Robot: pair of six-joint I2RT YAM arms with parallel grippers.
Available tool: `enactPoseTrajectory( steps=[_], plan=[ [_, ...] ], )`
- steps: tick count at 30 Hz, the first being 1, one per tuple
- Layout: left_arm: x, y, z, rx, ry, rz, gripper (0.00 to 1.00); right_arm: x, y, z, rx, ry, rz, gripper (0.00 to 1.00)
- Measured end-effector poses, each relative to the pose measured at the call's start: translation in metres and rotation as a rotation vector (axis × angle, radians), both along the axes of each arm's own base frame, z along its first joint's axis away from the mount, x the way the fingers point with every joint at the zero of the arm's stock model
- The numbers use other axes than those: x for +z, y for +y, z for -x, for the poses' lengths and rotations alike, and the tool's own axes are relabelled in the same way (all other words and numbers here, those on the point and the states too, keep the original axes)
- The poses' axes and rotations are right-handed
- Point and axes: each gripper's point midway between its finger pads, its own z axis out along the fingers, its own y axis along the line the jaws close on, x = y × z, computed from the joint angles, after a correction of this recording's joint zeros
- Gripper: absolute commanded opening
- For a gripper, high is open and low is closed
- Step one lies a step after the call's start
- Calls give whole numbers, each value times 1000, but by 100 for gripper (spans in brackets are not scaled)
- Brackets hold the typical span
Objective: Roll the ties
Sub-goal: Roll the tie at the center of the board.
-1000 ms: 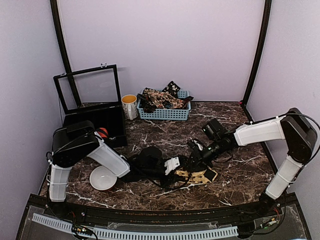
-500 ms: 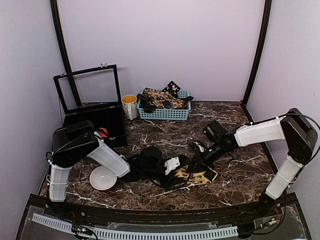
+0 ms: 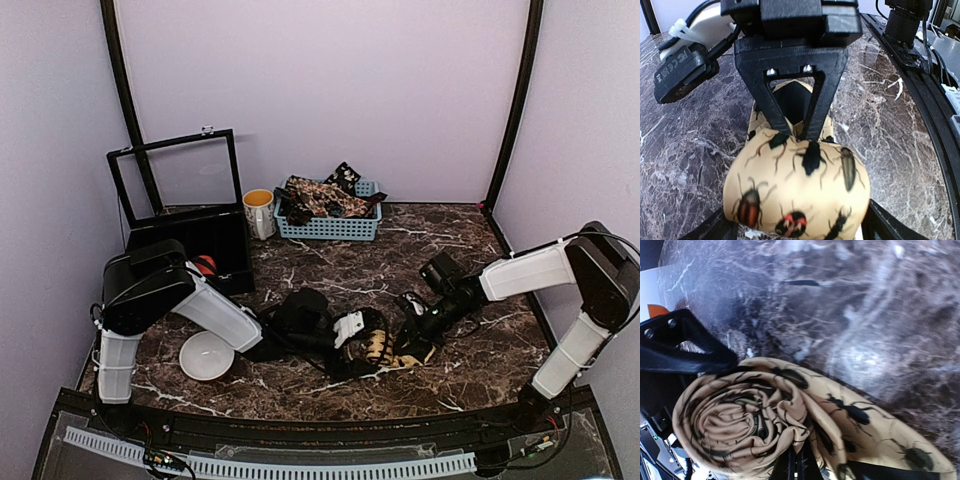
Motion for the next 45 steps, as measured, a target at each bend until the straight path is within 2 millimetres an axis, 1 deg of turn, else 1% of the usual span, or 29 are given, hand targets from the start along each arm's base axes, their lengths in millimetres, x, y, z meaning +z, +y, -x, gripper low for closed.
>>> enactPoseTrajectory(
  steps=[4, 10, 15, 19, 23, 25, 29, 30, 32, 35, 39, 42, 45],
  plan=[
    [4, -2, 2, -6, 12, 18, 86, -2, -3, -2, -7, 10, 8, 0],
    [7, -5, 0, -10, 4, 26, 86, -3, 6, -8, 9, 31, -9, 0],
    [14, -19, -6, -21, -22, 47, 77, -3, 16, -12, 53, 28, -34, 0],
    [8, -19, -7, -32, -44, 34, 76, -2, 24, -15, 99, 17, -47, 0],
    [1, -13, -6, -41, -65, 17, 74, -2, 31, -16, 150, -3, -49, 0],
    [-2, -7, -5, -42, -73, 13, 68, -2, 34, -15, 174, -11, -54, 0],
    [-2, 5, -8, -34, -84, 4, 48, -2, 43, -13, 224, -25, -69, 0],
    [-2, 7, -9, -30, -84, 2, 43, -1, 46, -12, 234, -27, -72, 2],
    [-3, 8, -10, -24, -85, -3, 38, -1, 48, -11, 240, -27, -73, 10],
    [-3, 8, -12, -10, -80, -4, 36, 2, 47, -12, 222, -15, -70, 24],
    [-1, 8, -12, 3, -59, -2, 35, 12, 36, -18, 155, -20, -50, 36],
    [-2, 8, -12, 8, -48, -2, 36, 27, 34, -26, 106, -38, -61, 41],
    [-2, 8, -12, 11, -42, -4, 37, 46, 39, -31, 75, -55, -107, 43]
  ],
)
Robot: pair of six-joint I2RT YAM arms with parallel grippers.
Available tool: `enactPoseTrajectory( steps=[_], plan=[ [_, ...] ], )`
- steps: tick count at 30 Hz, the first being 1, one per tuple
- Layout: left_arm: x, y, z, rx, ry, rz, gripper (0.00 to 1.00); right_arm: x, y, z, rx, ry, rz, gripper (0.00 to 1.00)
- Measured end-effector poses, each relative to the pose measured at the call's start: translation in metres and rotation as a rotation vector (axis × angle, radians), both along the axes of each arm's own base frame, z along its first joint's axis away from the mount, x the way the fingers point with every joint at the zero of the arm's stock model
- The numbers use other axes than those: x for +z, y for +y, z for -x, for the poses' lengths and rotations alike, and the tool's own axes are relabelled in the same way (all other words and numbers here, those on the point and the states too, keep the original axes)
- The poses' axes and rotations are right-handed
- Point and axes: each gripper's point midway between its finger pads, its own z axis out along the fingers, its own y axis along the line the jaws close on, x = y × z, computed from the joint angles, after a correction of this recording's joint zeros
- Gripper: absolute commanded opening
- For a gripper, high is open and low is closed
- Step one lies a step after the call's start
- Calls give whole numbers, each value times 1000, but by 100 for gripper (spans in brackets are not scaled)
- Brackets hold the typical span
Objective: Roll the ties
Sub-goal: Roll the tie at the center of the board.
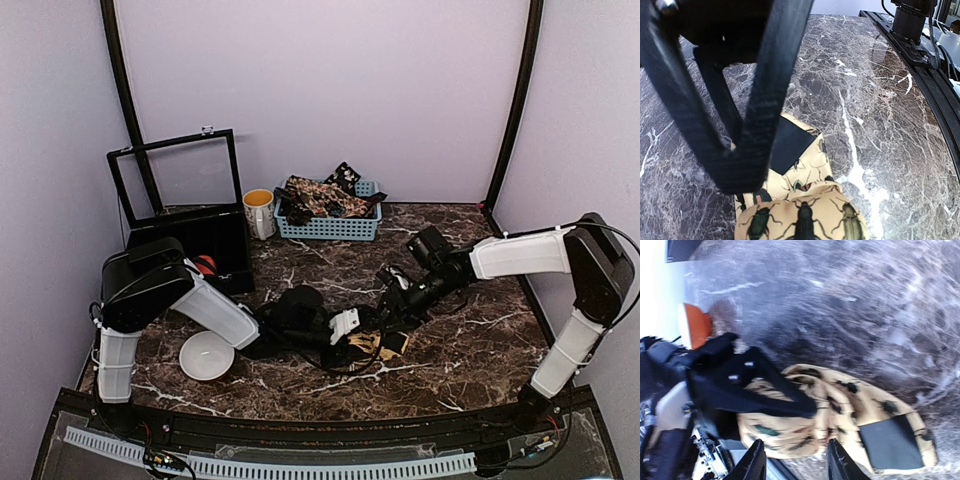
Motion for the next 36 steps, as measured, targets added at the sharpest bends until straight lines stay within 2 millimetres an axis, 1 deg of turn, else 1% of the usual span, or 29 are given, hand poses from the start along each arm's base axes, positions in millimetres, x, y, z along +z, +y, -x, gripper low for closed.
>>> enactPoseTrajectory(
  steps=[2, 5, 9, 11, 12, 13, 15, 16, 20, 23, 29, 32, 36],
  plan=[
    [0, 0, 0, 1, 1, -2, 38, 6, 5, 1, -5, 6, -22, 43],
    [0, -1, 0, 2, 6, -6, 38, 6, 12, 8, 8, 29, -32, 42],
    [0, -1, -1, 4, 13, -8, 38, -3, 18, 18, 38, 56, -20, 42],
    [-1, -1, 0, 5, 17, -11, 38, -9, 19, 22, 49, 68, -7, 39],
    [-1, -1, 0, 5, 18, -12, 38, -10, 19, 21, 52, 67, -7, 32],
    [-1, -1, 0, 6, 21, -12, 38, -10, 20, 20, 55, 65, -6, 23],
    [-1, -1, 0, 8, 24, -12, 40, -10, 21, 19, 66, 55, -8, 2],
    [-2, 0, 0, 10, 26, -13, 43, -10, 21, 18, 68, 53, -5, 0],
    [-3, 0, -1, 18, 44, -19, 60, -11, 20, 18, 82, 36, -3, 0],
    [-3, 1, -4, 29, 61, -28, 68, -16, 18, 18, 84, 28, -5, 0],
    [3, -5, -9, 38, 82, -22, 74, -23, 3, 16, 58, 13, -11, 0],
    [8, -9, -10, 34, 89, -7, 74, -27, -5, 12, 39, 12, -8, 0],
    [6, -19, -12, 24, 104, 2, 73, -32, -16, 8, 18, 16, 7, 0]
  ],
)
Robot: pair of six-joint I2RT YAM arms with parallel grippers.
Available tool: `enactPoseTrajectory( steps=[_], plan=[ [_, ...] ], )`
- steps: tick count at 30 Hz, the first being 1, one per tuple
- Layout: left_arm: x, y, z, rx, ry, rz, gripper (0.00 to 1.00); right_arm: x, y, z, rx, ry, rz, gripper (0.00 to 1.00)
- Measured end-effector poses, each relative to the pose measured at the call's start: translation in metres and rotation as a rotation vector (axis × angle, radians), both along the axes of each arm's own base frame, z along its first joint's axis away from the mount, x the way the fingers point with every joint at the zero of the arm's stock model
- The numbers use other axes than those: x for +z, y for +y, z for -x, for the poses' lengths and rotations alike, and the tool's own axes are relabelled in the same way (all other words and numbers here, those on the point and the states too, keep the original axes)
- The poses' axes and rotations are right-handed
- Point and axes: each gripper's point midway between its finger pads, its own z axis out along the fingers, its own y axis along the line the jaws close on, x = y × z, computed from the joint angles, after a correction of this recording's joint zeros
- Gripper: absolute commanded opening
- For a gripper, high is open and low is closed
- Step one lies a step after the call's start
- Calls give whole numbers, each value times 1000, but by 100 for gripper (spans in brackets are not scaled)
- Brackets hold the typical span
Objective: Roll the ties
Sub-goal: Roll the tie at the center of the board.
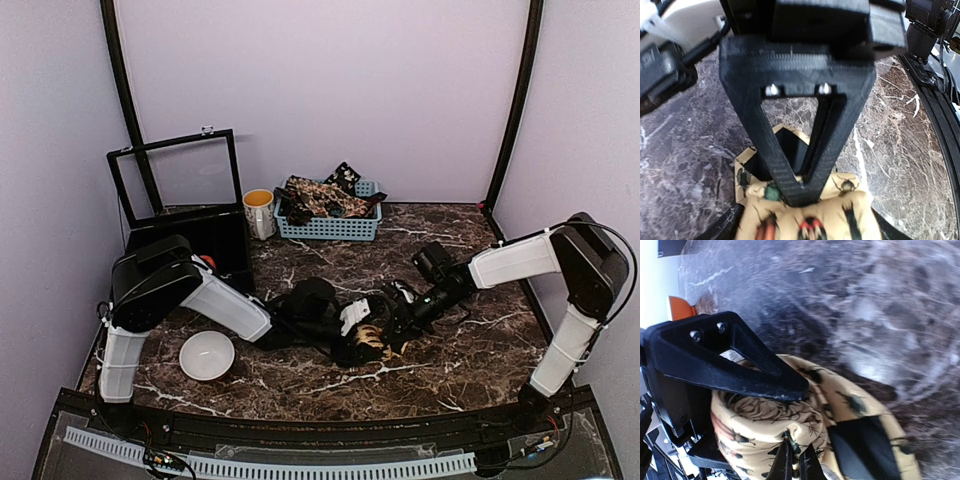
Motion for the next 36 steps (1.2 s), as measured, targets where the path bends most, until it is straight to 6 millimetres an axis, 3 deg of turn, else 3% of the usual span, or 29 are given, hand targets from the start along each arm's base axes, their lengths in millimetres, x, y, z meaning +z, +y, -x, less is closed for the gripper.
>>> enactPoseTrajectory(
  steps=[6, 11, 15, 21, 23, 27, 29, 31, 34, 36],
  plan=[
    [-13, -3, -1, 0, 21, -15, 78, -14, -15, -6, -40, 5, 66, 0],
    [-12, -4, -1, 2, 22, -12, 68, -18, -19, -7, -45, 2, 81, 0],
    [-11, -4, -1, 2, 27, -10, 74, -18, -18, -8, -37, -5, 81, 0],
    [-4, -10, -2, 6, 51, 14, 75, -18, -15, -6, -24, -18, 90, 0],
    [-1, -12, -2, 10, 61, 30, 69, -18, -14, -6, -22, -22, 92, 0],
    [-4, -16, -3, 21, 77, 47, 41, -18, -14, -5, -19, -26, 93, 0],
    [-4, -17, -4, 26, 78, 54, 34, -18, -14, -6, -21, -27, 96, 0],
    [-6, -15, -3, 20, 56, 58, 30, -17, -14, -5, -22, -24, 98, 10],
    [-8, -12, 0, 4, 21, 69, 27, -16, -16, -6, -43, -1, 91, 36],
    [-9, -8, 3, -7, -7, 74, 27, -11, -22, -7, -78, 33, 66, 45]
  ],
)
